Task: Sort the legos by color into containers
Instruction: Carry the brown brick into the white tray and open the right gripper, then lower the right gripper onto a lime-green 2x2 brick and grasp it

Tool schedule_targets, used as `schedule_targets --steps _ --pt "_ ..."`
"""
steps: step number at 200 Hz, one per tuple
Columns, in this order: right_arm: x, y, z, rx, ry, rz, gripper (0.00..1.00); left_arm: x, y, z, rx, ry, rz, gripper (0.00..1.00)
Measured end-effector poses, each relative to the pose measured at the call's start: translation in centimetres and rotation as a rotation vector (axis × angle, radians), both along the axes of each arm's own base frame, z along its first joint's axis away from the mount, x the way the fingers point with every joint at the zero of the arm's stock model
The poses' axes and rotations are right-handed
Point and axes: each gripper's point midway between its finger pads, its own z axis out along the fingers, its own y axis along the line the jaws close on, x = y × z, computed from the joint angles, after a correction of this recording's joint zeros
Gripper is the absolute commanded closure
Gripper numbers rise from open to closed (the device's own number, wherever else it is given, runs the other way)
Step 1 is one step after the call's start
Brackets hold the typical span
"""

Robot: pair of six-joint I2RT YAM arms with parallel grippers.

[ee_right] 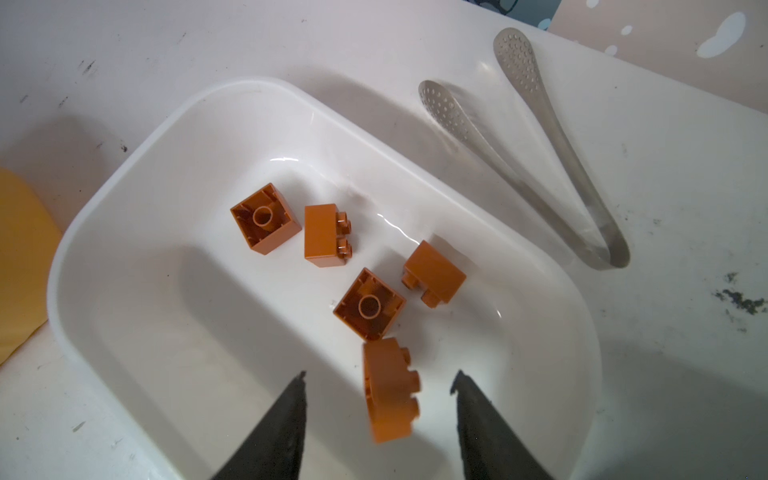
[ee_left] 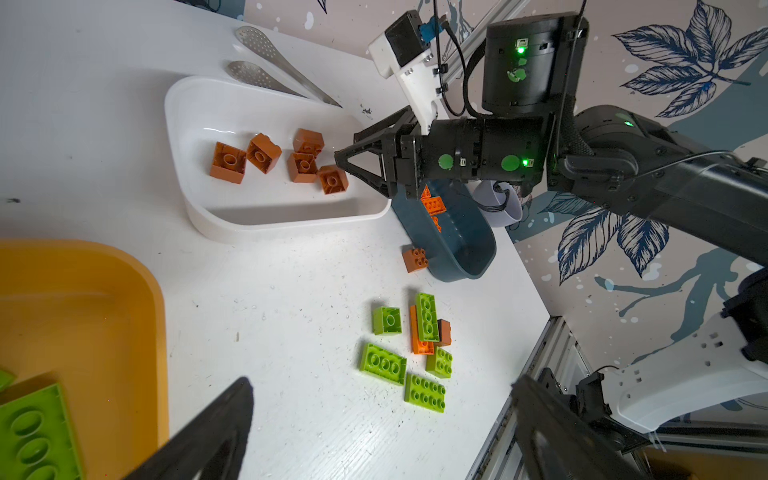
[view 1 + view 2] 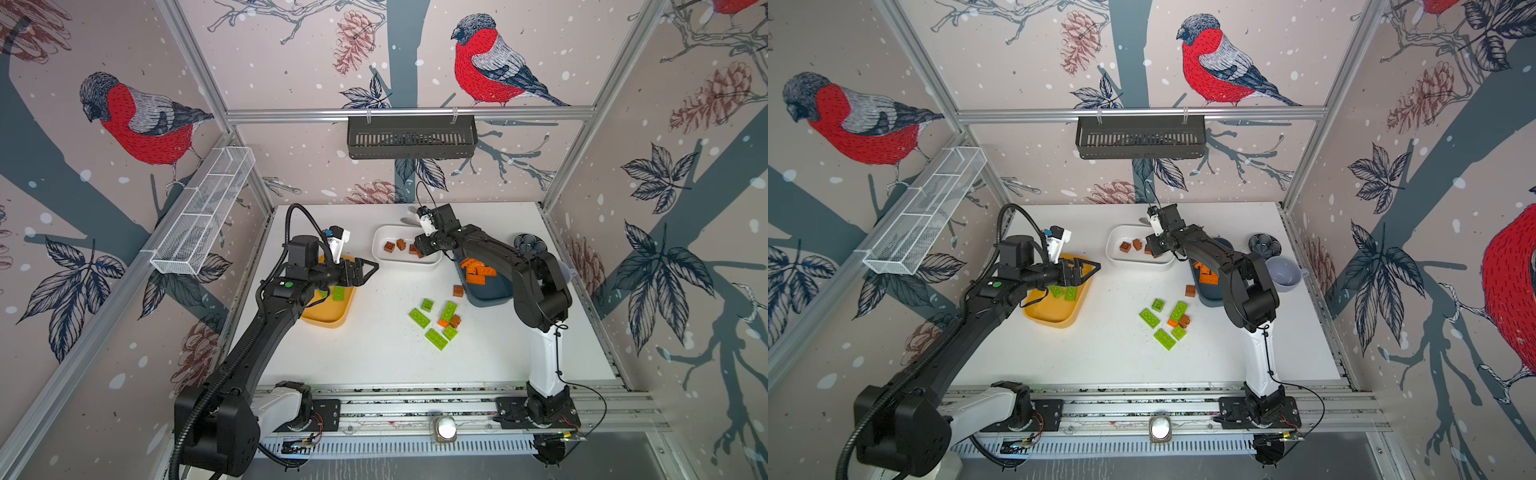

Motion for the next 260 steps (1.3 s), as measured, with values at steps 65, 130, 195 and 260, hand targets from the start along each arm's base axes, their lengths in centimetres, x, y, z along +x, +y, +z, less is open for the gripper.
schedule_targets --steps 65,130,195,260 --pt "-7.5 0.7 3.3 0.070 0.044 0.140 0.21 1.9 4.6 0.2 0.093 -0.032 0.061 0.05" --pt "-18.4 -1.7 -0.6 -0.056 0.149 0.367 0.15 1.1 6.9 -0.6 0.285 -0.095 0.053 0.04" --pt "-20.8 -2.9 -4.9 -0.183 0.180 0.470 0.17 1.0 10.7 -1.8 0.350 -0.106 0.129 0.05" --pt "-19.9 -3.3 -8.0 -0.276 0.215 0.483 0.25 1.3 12.7 -1.9 0.343 -0.115 0.151 0.05"
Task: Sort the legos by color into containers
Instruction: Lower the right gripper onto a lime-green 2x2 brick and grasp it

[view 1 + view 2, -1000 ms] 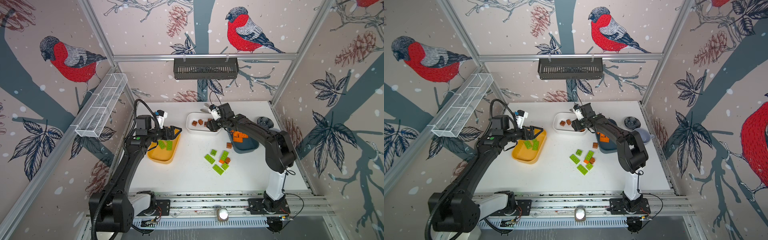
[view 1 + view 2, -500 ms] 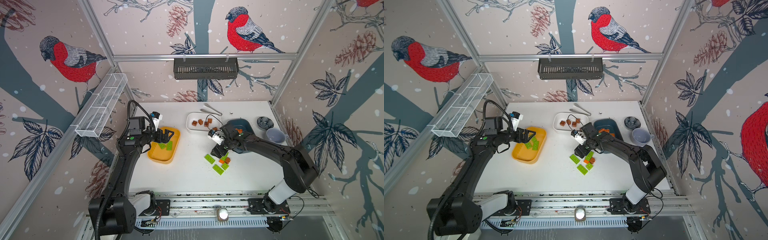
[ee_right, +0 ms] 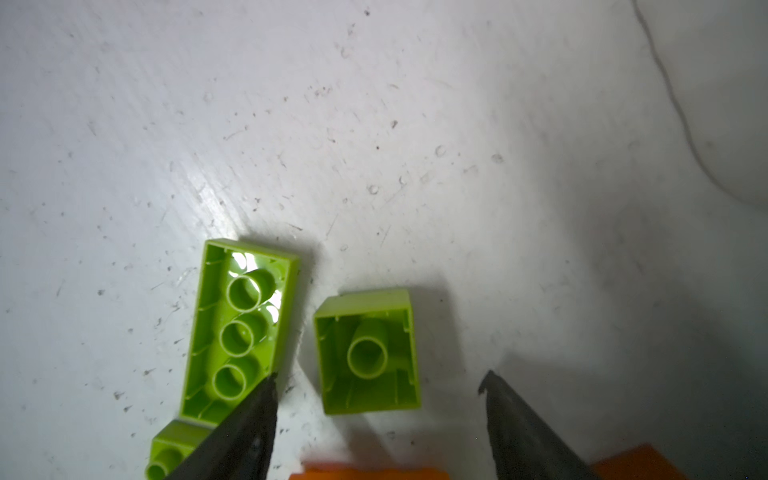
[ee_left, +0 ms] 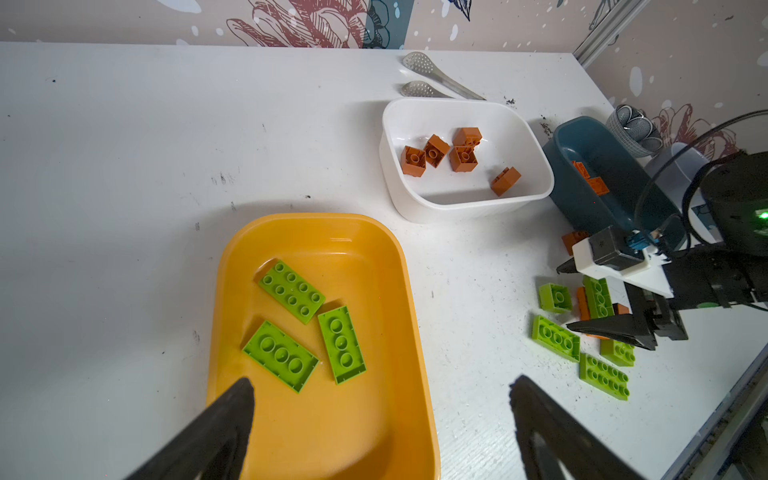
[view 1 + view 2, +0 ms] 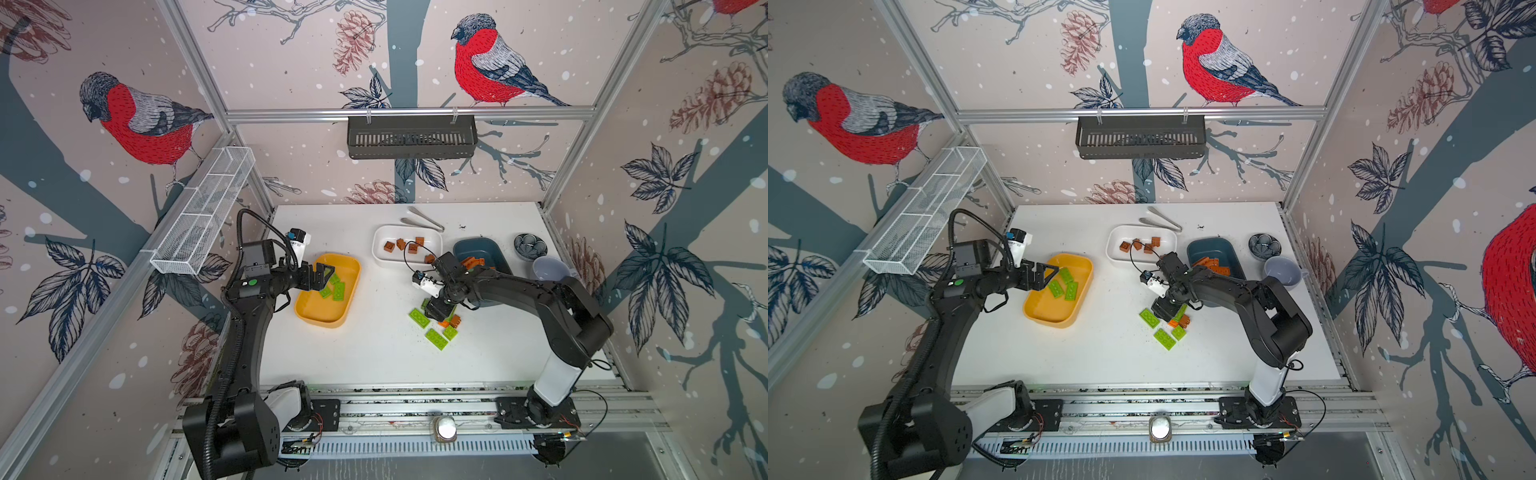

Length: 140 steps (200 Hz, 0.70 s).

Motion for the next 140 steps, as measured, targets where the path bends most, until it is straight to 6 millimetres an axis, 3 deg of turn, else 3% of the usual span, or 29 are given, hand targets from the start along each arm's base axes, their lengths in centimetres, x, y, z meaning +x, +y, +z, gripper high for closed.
schedule_targets --steps 48,96,120,140 --pt "0.8 0.5 -0.7 -0.004 -0.011 0.010 0.36 0.8 1.2 -0.1 -0.063 0.017 0.005 0.08" --pt "1.4 1.6 -0.7 0.016 -0.019 0.022 0.63 1.4 1.6 -0.1 -0.108 0.033 -0.010 0.07" --pt "2.0 2.6 0.7 0.052 -0.033 0.031 0.68 1.6 2.1 -0.2 -0.123 0.040 -0.003 0.07" --pt "2.8 4.4 3.2 0.107 -0.065 0.046 0.69 1.8 2.3 -0.5 -0.131 0.048 0.001 0.07"
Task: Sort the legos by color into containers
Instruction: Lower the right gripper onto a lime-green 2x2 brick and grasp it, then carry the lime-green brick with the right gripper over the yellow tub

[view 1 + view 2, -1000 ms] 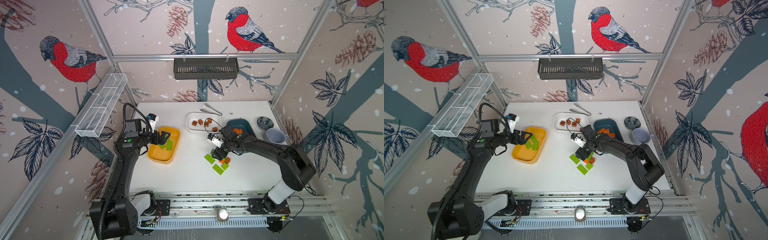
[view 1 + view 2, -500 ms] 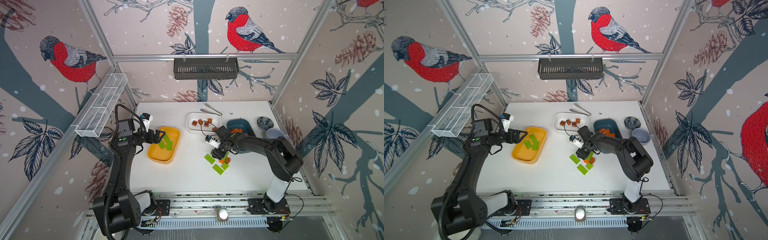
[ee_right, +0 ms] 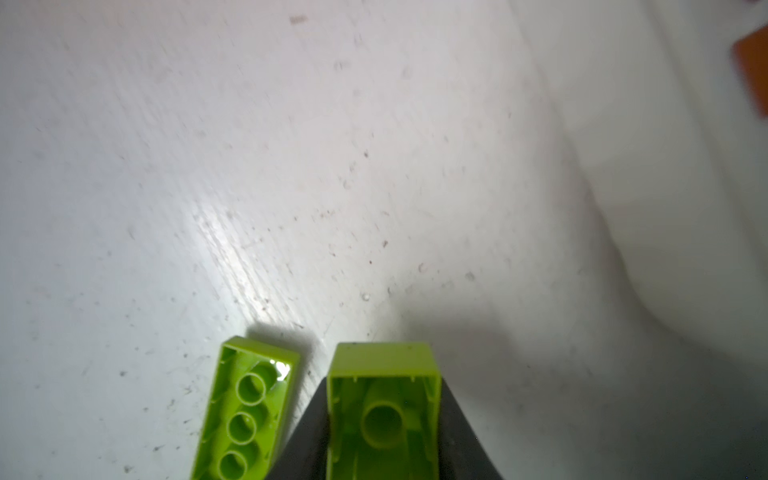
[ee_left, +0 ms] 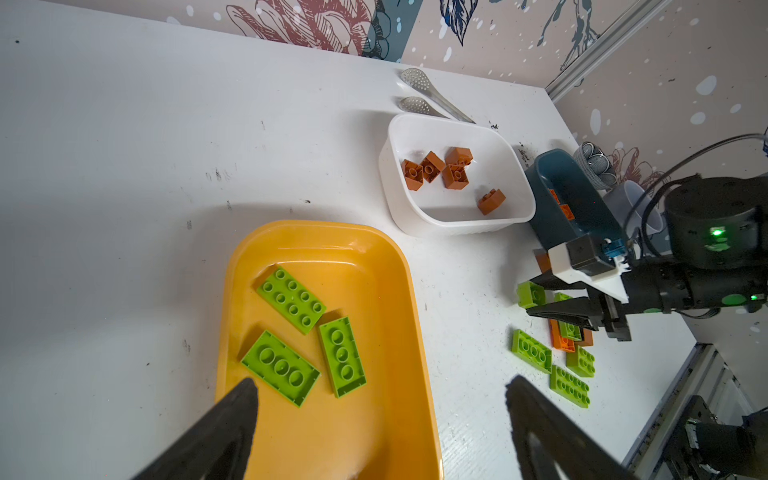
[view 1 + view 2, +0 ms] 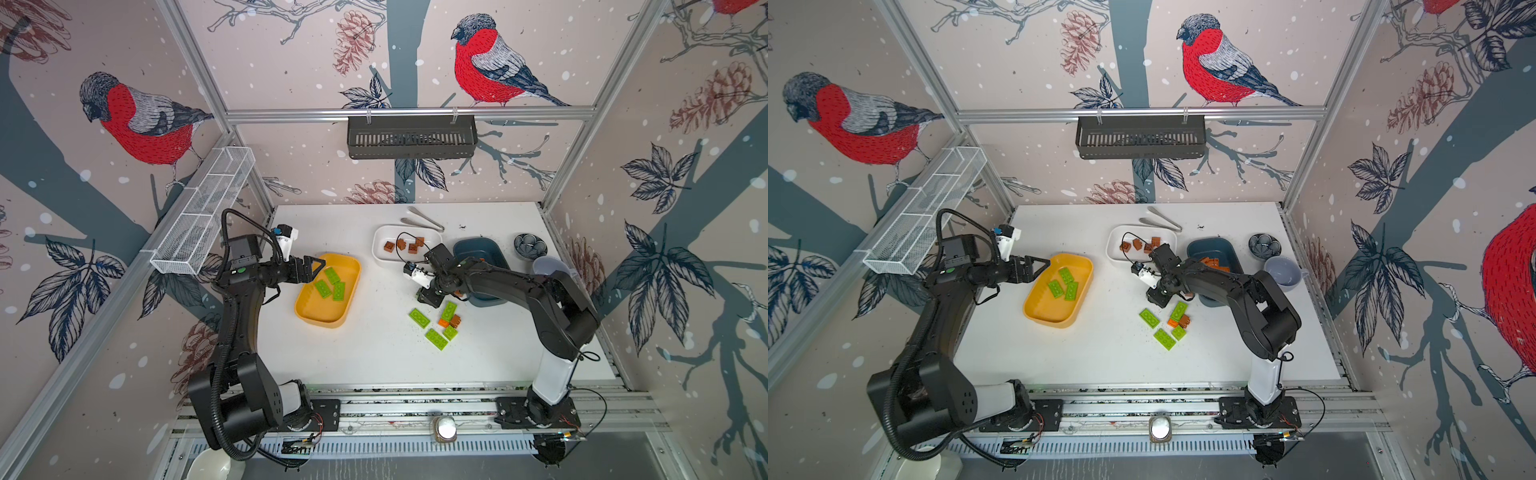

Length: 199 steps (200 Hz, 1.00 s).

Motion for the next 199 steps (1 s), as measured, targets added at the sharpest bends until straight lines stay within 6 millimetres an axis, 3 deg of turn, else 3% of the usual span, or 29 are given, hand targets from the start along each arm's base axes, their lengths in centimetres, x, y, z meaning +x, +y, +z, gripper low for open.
schedule_targets --steps 21,48,85,128,150,183,199 --pt "0.5 2.8 3.0 0.080 -0.026 0.026 0.69 0.1 0.0 -0.1 -0.006 0.004 -0.002 0.07" --pt "0.1 8.6 7.0 0.212 -0.053 0.096 0.69 0.2 0.0 -0.1 -0.013 0.008 -0.003 0.07" --pt "-0.4 16.0 9.5 0.372 -0.049 0.172 0.71 0.2 0.1 -0.1 -0.016 0.009 -0.003 0.07" --pt "1.4 21.8 8.9 0.469 -0.052 0.173 0.71 0.4 0.1 0.1 -0.027 0.014 0.005 0.07" --pt "2.2 23.3 7.7 0.483 -0.051 0.162 0.67 0.4 0.2 0.1 -0.031 0.017 0.009 0.07" --pt "3.1 24.0 5.8 0.464 -0.053 0.141 0.37 0.5 0.3 0.3 -0.033 0.016 0.013 0.07" --pt "3.2 24.1 5.7 0.466 -0.047 0.131 0.30 0.5 0.3 0.3 -0.036 0.016 0.014 0.08"
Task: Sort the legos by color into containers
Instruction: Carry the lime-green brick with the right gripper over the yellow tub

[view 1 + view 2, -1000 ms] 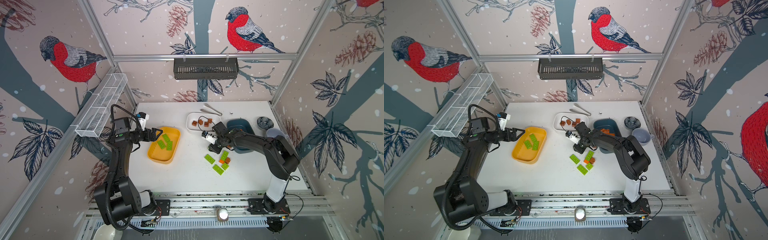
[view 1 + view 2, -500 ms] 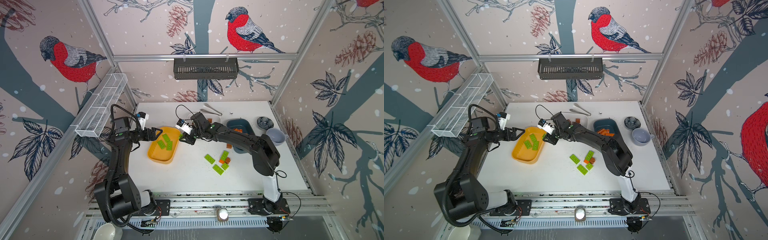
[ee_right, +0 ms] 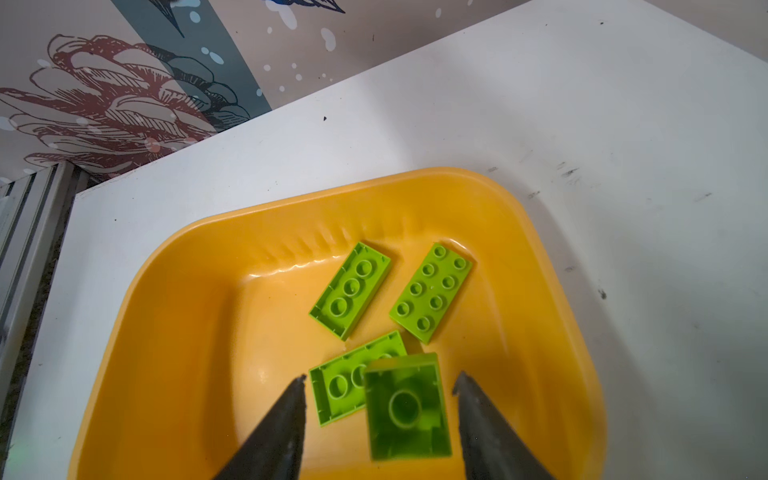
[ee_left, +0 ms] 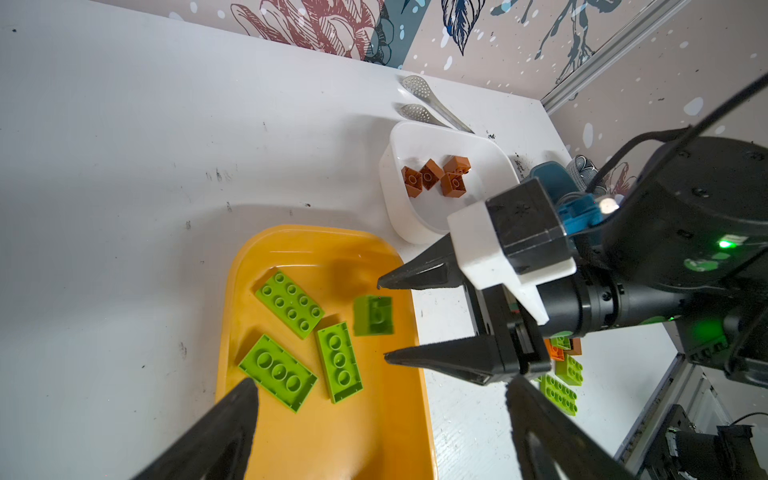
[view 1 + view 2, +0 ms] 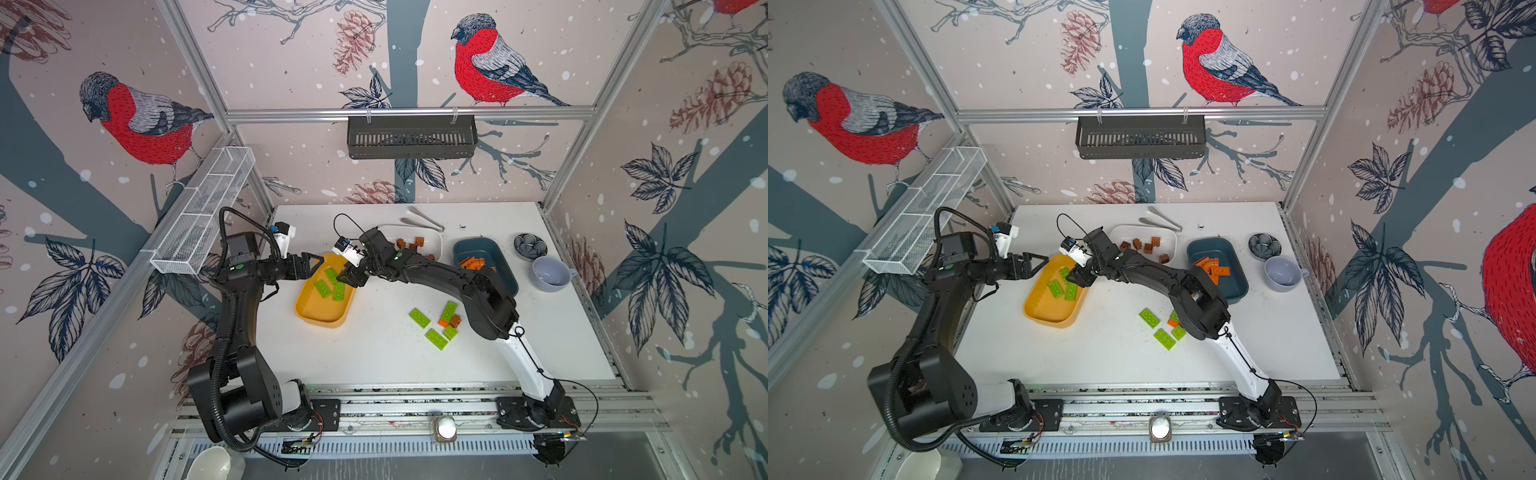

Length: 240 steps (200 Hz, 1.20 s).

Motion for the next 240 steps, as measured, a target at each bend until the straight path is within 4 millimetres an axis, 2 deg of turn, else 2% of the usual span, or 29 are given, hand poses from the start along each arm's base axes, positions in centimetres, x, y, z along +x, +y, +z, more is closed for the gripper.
schedule_targets --steps 22,45,69,89,120,160,179,201,240 --pt "0.4 -0.1 0.6 0.014 -0.004 -0.010 0.26 0.0 -0.1 0.1 -0.008 -0.002 -0.005 0.08" --pt "0.9 -1.6 2.3 0.020 -0.007 -0.032 0.25 -0.1 -0.2 0.2 -0.023 0.001 -0.007 0.08" --pt "0.5 -5.0 4.9 0.017 -0.010 -0.065 0.22 0.0 -0.2 0.0 -0.035 0.010 -0.007 0.08" --pt "-0.7 -8.7 5.3 -0.026 0.006 -0.104 0.20 0.0 -0.5 0.0 -0.050 0.010 -0.018 0.08" --pt "-3.7 -15.6 3.1 -0.147 0.075 -0.179 0.16 -0.2 -1.0 0.2 -0.082 0.007 -0.041 0.08" --pt "-7.9 -21.8 -0.6 -0.299 0.174 -0.281 0.14 -0.2 -1.4 0.1 -0.120 0.011 -0.064 0.08" --pt "-9.4 -23.4 -2.6 -0.361 0.205 -0.315 0.14 -0.1 -1.4 -0.3 -0.135 0.027 -0.067 0.08" --pt "-10.4 -23.9 -4.5 -0.414 0.223 -0.318 0.15 -0.1 -1.5 -0.2 -0.151 0.033 -0.076 0.08" --pt "-9.9 -24.6 -7.5 -0.507 0.219 -0.360 0.18 -0.2 -1.6 0.0 -0.151 0.029 -0.077 0.08"
